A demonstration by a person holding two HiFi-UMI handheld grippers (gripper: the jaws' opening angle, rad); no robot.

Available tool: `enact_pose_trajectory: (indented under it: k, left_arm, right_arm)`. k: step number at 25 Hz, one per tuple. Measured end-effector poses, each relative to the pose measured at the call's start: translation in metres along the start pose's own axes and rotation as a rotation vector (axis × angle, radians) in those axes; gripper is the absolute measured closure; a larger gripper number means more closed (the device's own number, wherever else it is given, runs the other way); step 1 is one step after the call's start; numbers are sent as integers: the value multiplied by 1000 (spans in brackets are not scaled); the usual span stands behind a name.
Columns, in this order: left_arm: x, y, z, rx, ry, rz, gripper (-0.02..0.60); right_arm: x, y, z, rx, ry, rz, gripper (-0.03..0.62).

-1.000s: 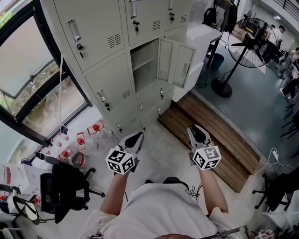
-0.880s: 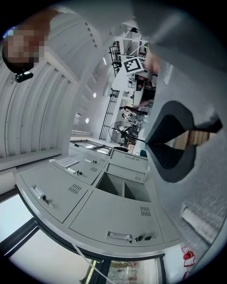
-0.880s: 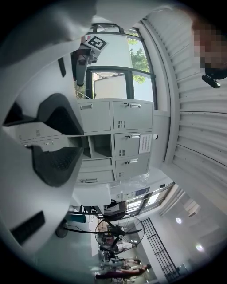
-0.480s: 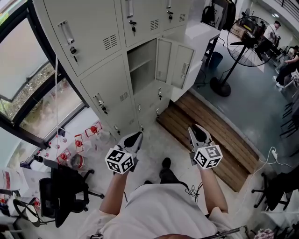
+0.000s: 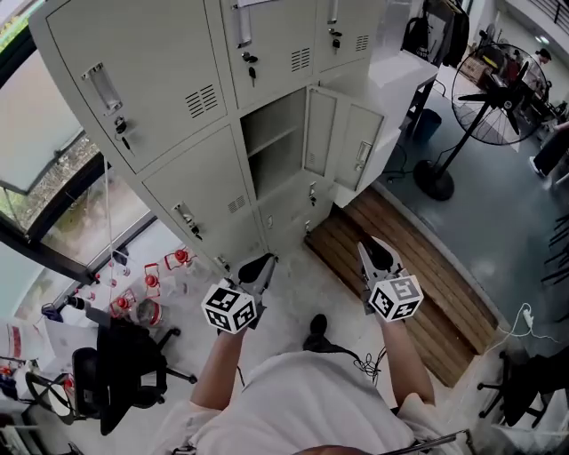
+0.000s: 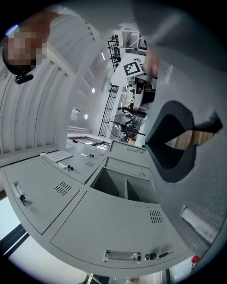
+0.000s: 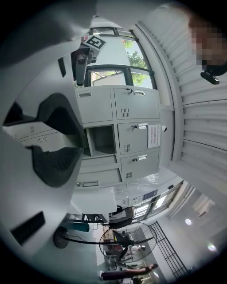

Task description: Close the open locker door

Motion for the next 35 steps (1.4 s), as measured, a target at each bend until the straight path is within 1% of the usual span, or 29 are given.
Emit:
enact_pose_trajectory:
  k: [7,14,18,22,29,35]
  left_arm:
    - [64,12,-20,-7,25,-7,566]
    - [122,16,-22,-14,50,-12,566]
    - [146,15,-22,-21,71,-11,566]
    - [161,13,-24,-38,82,-8,566]
    - [178,14,-34,-41,74,-17,566]
    - [191,20,-54,-41,36,-29,566]
  right_arm:
    - [53,8,53,-4,35,-30,520]
    - [89,15,110,-2,62,-41,517]
    - [105,16,140,-2,77,-49,517]
    - [117,19,165,-3,74,-46,517]
    - [134,22,184,12,52,-37,517]
    - [151,22,193,22,-7,-40,517]
Point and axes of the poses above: the fingertips, and each gripper's own axes: x forward along the fingers, z to its right, y out of its top, the point moved 3 cm from there along -x, backward along the fingers
